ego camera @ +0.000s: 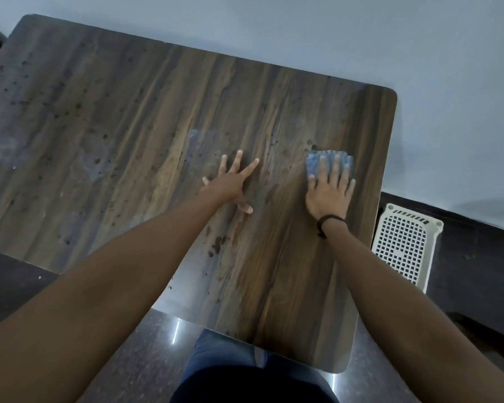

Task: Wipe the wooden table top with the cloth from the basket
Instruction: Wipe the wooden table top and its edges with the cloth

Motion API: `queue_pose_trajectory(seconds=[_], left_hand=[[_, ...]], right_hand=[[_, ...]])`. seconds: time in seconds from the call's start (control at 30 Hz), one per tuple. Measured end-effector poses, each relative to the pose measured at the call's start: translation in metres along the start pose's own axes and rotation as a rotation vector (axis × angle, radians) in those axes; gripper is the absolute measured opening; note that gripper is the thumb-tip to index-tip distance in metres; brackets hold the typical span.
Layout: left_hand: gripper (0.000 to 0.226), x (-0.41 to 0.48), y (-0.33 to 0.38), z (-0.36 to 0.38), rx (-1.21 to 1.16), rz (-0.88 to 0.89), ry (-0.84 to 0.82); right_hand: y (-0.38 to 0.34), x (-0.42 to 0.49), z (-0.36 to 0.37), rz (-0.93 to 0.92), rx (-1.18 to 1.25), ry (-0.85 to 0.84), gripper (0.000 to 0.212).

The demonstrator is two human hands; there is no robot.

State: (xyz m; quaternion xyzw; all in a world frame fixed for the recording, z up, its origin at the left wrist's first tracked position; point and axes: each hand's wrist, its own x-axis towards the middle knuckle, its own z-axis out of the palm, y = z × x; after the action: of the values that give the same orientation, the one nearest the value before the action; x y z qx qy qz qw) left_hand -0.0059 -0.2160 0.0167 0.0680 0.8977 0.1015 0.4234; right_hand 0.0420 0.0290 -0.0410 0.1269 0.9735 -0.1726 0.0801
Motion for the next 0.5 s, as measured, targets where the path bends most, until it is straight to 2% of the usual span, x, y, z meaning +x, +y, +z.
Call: queue_pose_trajectory(seconds=[0.1,0.13,0.2,0.3,0.33,0.37,0.43,0.5], left_hand=[[0.139,0.015,0.007,-0.016,0.002,-0.029,-0.011],[0.14,0.019,0.008,-0.017,0.016,-0.048,-0.024],[0.142,0.026,0.008,-0.016,0.033,-0.064,-0.039],[0.143,0.025,0.008,-0.014,0.022,-0.055,-0.018],[0.143,0.024,0.007,-0.014,0.019,-0.053,-0.008],[0.143,0.023,0.007,-0.014,0.017,-0.047,-0.004],[0.144,0.024,0.005,-0.013,0.014,-0.027,0.009],[0.145,0.026,0.004,-0.013,0.016,-0.026,0.015]], right_hand=[[-0.001,-0.041,0.012,-0.36,-0.095,-0.075,0.056],[0.012,-0.046,0.008,-0.424,-0.131,-0.099,0.055],[0.03,-0.02,-0.002,-0.388,-0.153,-0.071,0.052],[0.023,0.036,-0.016,-0.063,-0.013,-0.024,0.053],[0.014,0.04,-0.013,-0.056,-0.006,-0.017,0.054],[0.005,0.034,-0.008,-0.116,-0.026,-0.011,0.054],[0.004,0.009,0.004,-0.351,-0.119,-0.037,0.054],[0.023,0.008,-0.003,-0.427,-0.147,-0.058,0.053]])
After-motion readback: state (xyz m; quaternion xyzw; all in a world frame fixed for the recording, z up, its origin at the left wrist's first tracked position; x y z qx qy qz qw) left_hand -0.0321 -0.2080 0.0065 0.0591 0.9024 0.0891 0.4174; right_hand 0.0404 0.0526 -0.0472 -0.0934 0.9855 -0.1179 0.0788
